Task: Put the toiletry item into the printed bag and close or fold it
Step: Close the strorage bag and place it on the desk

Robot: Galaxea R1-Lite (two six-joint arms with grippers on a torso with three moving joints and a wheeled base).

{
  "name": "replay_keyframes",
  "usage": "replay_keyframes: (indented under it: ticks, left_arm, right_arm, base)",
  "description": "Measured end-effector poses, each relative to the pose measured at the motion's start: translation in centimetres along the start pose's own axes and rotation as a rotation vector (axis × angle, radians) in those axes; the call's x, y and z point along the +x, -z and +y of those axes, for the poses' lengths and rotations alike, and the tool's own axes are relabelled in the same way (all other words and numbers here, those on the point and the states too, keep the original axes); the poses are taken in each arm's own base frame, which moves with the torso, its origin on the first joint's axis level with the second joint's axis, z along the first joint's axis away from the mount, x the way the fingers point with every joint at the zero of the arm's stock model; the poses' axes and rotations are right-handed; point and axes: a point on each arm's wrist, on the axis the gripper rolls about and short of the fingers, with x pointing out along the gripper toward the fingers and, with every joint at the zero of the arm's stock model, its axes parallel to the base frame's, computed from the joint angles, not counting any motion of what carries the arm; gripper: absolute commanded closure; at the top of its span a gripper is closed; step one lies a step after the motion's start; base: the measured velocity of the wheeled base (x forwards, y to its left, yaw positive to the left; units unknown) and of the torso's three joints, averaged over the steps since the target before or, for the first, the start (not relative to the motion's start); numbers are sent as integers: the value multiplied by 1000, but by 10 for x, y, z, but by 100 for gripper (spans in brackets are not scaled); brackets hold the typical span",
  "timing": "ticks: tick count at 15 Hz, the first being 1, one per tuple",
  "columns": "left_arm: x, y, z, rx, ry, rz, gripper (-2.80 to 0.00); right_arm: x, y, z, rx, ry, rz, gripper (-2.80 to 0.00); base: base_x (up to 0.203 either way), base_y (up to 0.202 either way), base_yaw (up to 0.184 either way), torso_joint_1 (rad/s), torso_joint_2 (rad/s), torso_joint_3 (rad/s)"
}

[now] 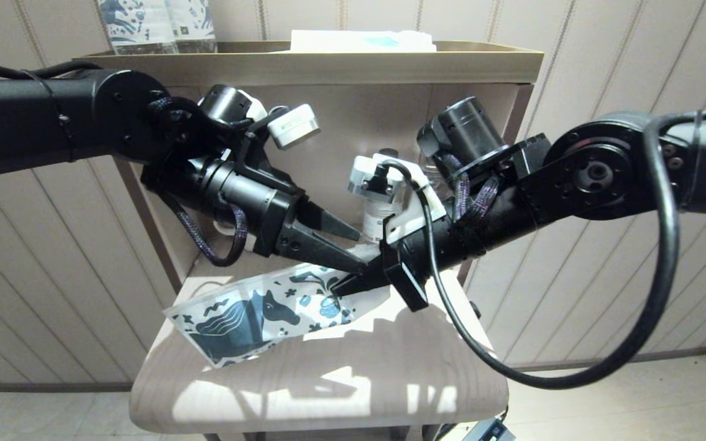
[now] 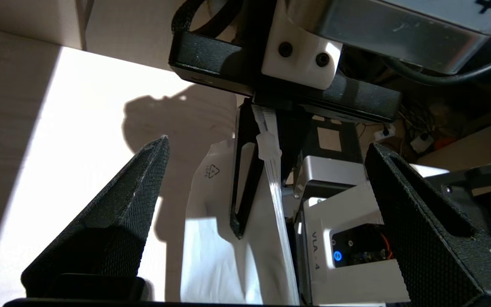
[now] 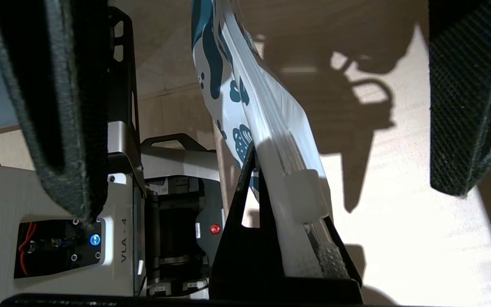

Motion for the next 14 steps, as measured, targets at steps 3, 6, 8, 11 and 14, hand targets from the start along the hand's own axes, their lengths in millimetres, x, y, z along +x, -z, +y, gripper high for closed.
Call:
replay_keyframes:
  ticks: [3, 6, 8, 11, 14]
  left_arm:
    - [0, 0, 0, -3, 0, 1, -280]
    - [0, -1, -1, 2, 3, -2, -280]
    - [2, -3, -2, 3, 11, -6, -280]
    - [3, -2, -2, -3, 18, -6, -280]
    - [2, 0, -4, -15, 23, 3, -280]
  right_arm:
    - [0, 0, 0, 0, 1, 0, 0]
    - [0, 0, -1, 0, 2, -1, 0]
    - [0, 0, -1, 0, 1, -1, 0]
    - [0, 0, -1, 1, 2, -1, 0]
    - [0, 0, -1, 1, 1, -1, 0]
  base:
    - [0, 0, 0, 0, 0, 0]
    - [0, 0, 0, 0, 0, 0]
    - [0, 0, 0, 0, 0, 0]
    - [0, 0, 0, 0, 0, 0]
    - [0, 0, 0, 0, 0, 0]
